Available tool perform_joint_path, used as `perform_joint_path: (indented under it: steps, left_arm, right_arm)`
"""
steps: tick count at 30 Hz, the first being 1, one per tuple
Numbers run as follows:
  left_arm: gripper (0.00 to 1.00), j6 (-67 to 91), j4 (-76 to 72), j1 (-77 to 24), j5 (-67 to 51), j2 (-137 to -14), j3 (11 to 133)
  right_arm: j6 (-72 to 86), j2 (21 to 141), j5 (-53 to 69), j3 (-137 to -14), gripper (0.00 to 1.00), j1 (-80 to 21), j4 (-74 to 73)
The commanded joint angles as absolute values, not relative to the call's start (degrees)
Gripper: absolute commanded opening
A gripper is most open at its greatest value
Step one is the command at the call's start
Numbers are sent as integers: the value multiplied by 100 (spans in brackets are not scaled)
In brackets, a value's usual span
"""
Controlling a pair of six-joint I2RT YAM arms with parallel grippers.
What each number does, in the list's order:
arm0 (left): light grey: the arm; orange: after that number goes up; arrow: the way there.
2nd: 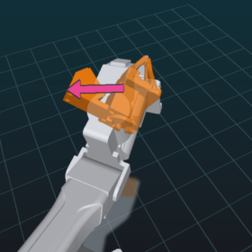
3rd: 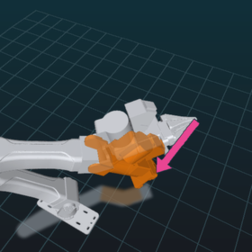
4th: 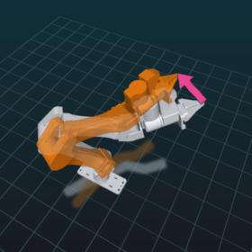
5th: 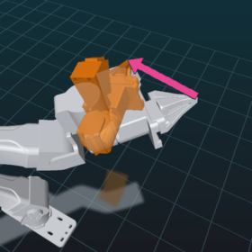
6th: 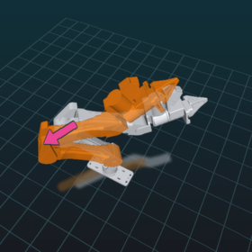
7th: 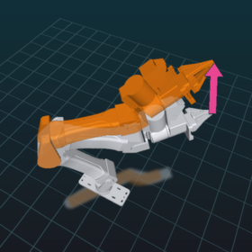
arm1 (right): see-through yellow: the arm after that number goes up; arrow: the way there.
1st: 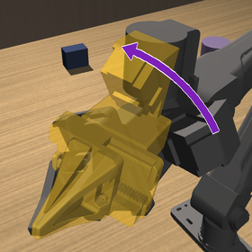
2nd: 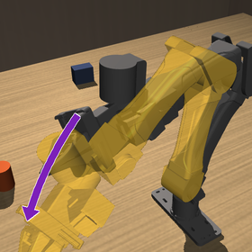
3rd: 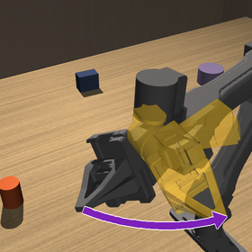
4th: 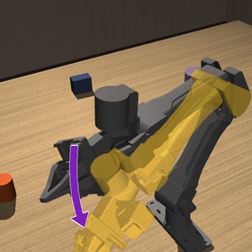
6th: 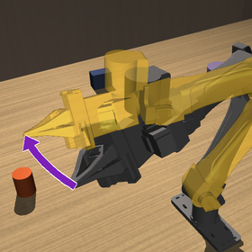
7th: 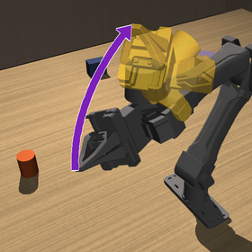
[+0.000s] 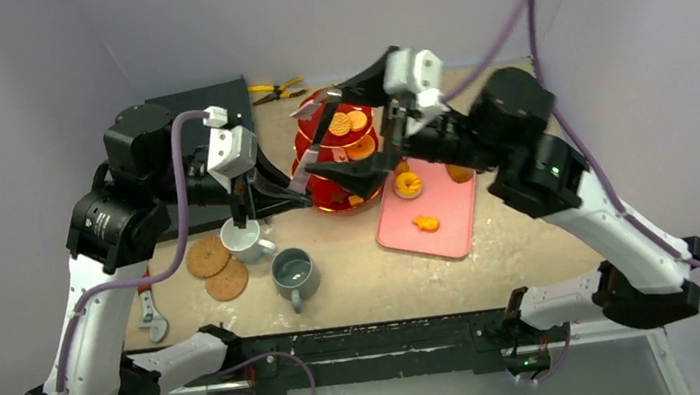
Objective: Serve the afternoon tea
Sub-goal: Adjust the clamp.
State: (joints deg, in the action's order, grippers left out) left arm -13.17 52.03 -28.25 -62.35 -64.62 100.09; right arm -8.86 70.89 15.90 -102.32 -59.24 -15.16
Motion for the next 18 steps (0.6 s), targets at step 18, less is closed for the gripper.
perform_joint_path:
  steps: [18]
  left_arm:
    - [0, -2149, 5834, -2809, -6003, -6423, 10070]
  right_arm:
    - [-1446, 8055, 3272, -10045, 99, -5269, -1966]
